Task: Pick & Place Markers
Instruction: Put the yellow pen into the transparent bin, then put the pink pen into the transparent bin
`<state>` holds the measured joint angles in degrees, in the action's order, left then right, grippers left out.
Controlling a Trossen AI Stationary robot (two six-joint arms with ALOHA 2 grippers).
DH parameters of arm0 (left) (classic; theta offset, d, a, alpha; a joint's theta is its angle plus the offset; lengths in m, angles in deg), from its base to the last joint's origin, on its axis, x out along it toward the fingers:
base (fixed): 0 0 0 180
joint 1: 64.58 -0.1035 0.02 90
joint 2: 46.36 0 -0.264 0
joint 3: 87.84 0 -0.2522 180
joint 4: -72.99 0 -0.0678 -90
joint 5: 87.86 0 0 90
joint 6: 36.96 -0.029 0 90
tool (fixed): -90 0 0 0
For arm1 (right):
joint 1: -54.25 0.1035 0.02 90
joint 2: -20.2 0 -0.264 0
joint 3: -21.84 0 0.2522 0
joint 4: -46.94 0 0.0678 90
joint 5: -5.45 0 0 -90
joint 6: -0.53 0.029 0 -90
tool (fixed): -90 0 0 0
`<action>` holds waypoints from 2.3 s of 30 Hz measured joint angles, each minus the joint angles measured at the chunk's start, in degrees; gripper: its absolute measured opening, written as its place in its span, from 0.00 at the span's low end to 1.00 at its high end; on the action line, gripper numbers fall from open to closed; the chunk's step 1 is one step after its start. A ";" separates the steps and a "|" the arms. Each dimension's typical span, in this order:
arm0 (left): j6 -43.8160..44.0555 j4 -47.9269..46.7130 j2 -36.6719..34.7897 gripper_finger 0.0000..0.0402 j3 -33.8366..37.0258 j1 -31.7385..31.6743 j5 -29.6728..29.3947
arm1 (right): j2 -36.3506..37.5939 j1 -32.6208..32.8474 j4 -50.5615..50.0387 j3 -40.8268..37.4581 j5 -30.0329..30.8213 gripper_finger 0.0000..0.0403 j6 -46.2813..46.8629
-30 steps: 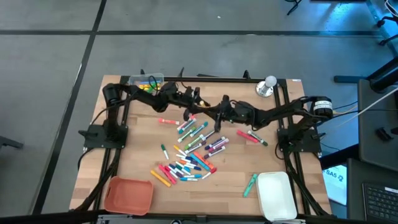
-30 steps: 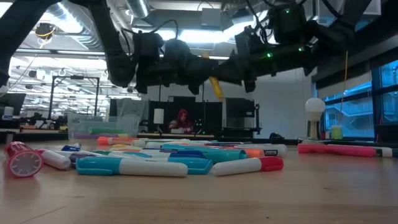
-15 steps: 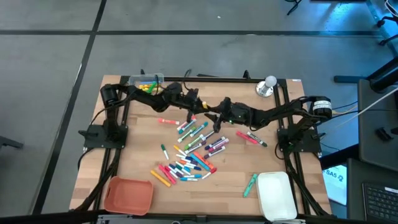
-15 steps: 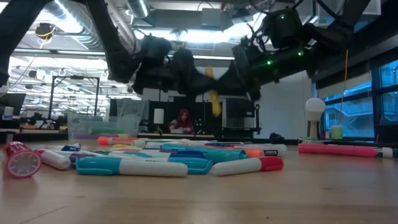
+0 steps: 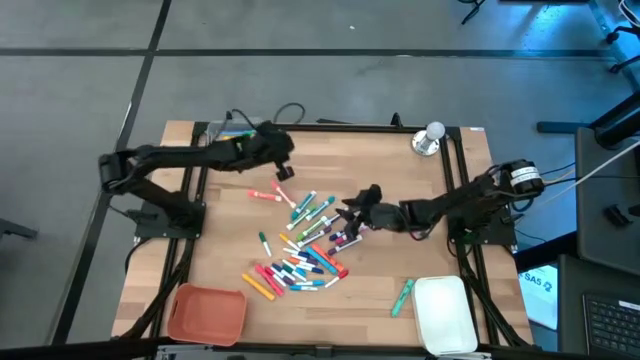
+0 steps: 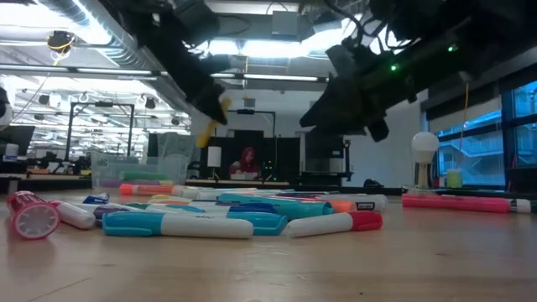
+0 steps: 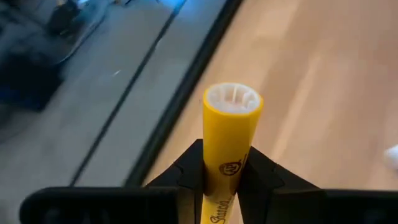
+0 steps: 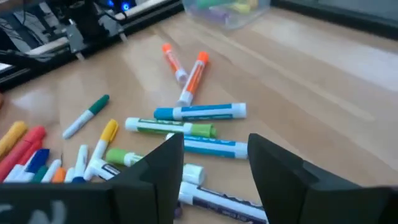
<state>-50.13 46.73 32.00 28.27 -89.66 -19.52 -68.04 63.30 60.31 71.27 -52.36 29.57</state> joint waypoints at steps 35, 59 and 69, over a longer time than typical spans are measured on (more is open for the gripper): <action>-1.13 -18.91 13.25 0.44 -4.46 -27.64 0.95 | 6.43 -2.38 -26.37 0.23 -9.89 0.41 16.51; 6.10 -26.70 10.98 0.49 -9.50 -7.22 8.64 | 8.38 5.81 -64.02 12.09 -25.83 0.41 26.00; 8.19 -29.05 8.06 0.49 -9.50 -1.08 -1.72 | -2.48 10.14 -65.59 16.49 -25.29 0.41 22.14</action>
<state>-41.94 17.67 40.05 18.76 -90.74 -21.24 -70.52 73.44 -5.29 87.76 -77.65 51.72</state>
